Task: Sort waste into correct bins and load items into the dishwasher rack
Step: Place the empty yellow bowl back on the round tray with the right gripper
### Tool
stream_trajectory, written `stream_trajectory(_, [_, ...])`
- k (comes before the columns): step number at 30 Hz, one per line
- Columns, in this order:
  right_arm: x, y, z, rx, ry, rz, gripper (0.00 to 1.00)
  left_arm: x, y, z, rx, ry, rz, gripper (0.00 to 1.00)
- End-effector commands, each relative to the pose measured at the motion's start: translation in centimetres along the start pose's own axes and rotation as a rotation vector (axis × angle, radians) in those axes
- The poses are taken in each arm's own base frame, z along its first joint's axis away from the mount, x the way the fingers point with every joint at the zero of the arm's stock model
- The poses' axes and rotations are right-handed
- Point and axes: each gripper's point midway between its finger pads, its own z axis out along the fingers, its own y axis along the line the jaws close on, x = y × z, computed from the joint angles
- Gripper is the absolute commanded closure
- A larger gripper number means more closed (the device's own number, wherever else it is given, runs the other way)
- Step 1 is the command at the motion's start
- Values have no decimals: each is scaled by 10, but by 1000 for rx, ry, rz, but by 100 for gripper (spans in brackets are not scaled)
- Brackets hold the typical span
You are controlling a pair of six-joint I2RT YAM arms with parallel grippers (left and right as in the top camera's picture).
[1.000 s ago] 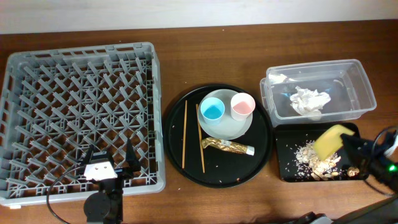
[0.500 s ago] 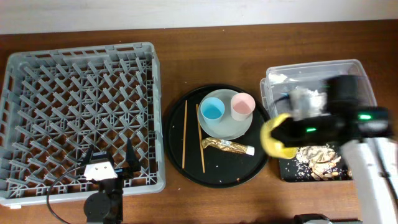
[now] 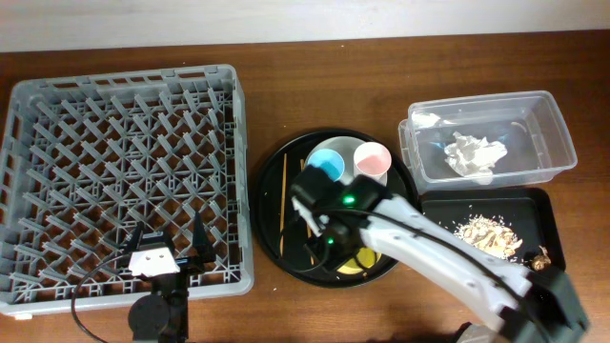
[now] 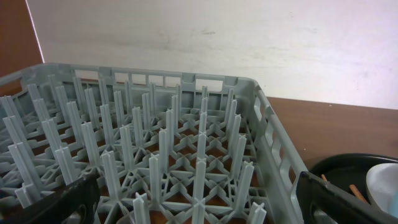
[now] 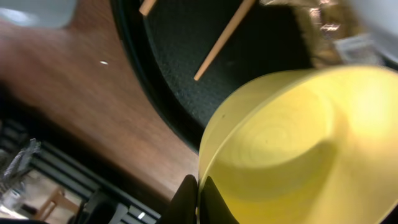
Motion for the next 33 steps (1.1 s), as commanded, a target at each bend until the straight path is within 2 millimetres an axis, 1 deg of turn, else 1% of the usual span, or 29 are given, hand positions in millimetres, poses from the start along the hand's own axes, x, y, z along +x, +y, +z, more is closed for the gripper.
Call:
stream_trajectory(1, [2,-7,23,49,69,14,91,0,1,0,-8,0,16,1])
stream_trajectory(3, [2,-9,31,57,91,13,83,0,1,0,-8,0,16,1])
stream_trajectory(4, [2,-9,33,58,97,14,77,1,1,0,-8,0,16,1])
stream_trajectory(5, [1,-9,33,58,97,14,66,0,1,0,-8,0,16,1])
stream_trajectory(6, [1,-9,33,57,97,10,61,1,1,0,-8,0,16,1])
stream_trajectory(8, [1,-8,26,58,89,6,58,1,1,0,-8,0,16,1])
stream_trajectory(10, [-3,-16,13,100,55,8,56,0,1,0,-8,0,16,1])
stream_trajectory(12, [-6,-29,-3,152,17,23,52,1,1,0,-8,0,16,1])
stream_trajectory(13, [-6,-39,-12,173,1,48,47,0,1,0,-8,0,16,1])
stream_trajectory(14, [-6,-47,-17,179,-7,71,42,1,1,0,-8,0,16,1])
stream_trajectory(15, [-5,-60,-21,181,-14,115,38,1,1,0,-8,0,16,1])
stream_trajectory(18, [-3,-91,-25,181,-12,222,25,1,1,0,-8,0,16,1])
stream_trajectory(19, [-1,-101,-24,162,-3,238,25,0,1,0,-8,0,16,1])
stream_trajectory(22, [4,-107,-15,70,24,217,25,0,1,0,-8,0,16,1])
stream_trajectory(26, [5,-129,8,63,10,241,28,1,1,0,-8,0,16,1])
stream_trajectory(28, [6,-138,18,64,-7,264,31,0,1,0,-8,0,16,1])
stream_trajectory(29, [6,-139,21,64,-13,267,32,1,1,0,-8,0,16,1])
stream_trajectory(32, [5,-141,30,66,-29,265,40,0,1,0,-8,0,16,1])
stream_trajectory(33, [5,-141,32,66,-30,264,40,0,1,0,-8,0,16,1])
